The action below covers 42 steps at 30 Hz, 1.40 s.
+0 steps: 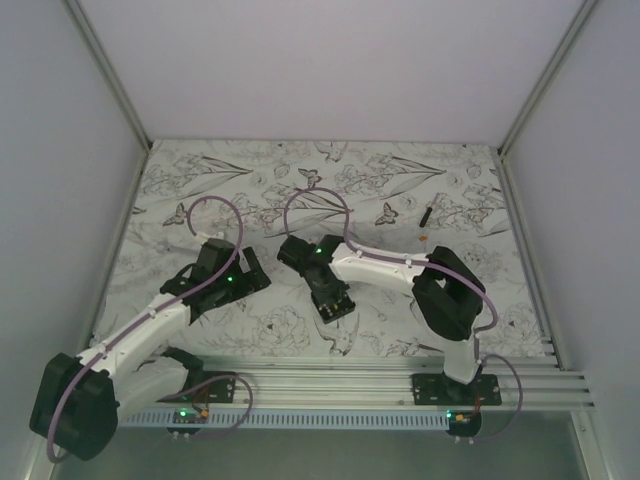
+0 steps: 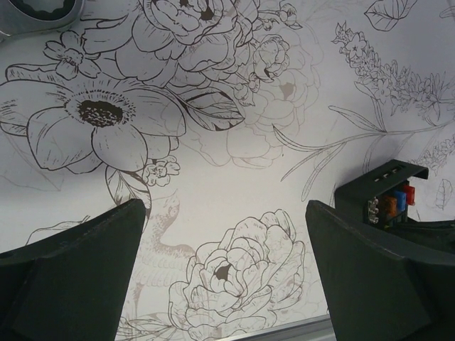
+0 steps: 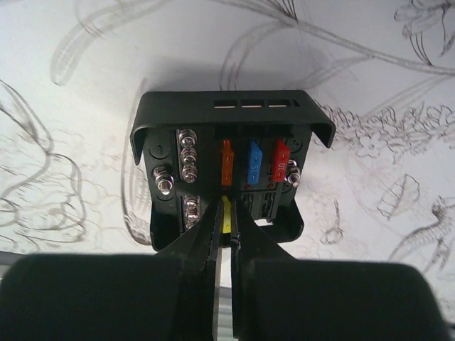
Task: Snap on the fuse box
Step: Install the fuse at the fuse box base.
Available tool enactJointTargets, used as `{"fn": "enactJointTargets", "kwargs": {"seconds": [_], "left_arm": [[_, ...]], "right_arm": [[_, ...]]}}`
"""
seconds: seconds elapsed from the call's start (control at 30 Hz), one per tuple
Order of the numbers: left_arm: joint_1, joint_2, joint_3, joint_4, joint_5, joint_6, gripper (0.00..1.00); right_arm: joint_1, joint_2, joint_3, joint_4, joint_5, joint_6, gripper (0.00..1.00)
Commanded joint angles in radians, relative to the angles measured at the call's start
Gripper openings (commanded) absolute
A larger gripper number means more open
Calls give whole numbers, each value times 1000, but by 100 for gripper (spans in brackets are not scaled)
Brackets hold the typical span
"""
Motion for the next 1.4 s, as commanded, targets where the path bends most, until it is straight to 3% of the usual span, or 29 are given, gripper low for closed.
{"fn": "enactJointTargets", "kwargs": {"seconds": [0.0, 0.13, 0.4, 0.7, 0.97, 1.2, 1.37], "left_arm": [[7, -19, -17, -37, 3, -5, 100], [6, -23, -19, -37, 3, -6, 100], [5, -27, -19, -36, 4, -6, 100], [5, -25, -19, -37, 5, -7, 100], [5, -22, -19, -37, 5, -8, 100], [5, -21, -19, -36, 4, -8, 100], [5, -19, -19, -37, 5, -8, 100]], "right_arm": [[-13, 62, 18, -183, 4, -40, 10], [-14, 61, 41, -167, -21, -38, 26], [-19, -14, 37, -114, -50, -17, 36], [-64, -137, -93, 32, -93, 13, 25], [-73, -173, -190, 119, -138, 38, 22], [-73, -185, -200, 132, -137, 46, 20], [-76, -190, -213, 132, -132, 51, 12]]}}
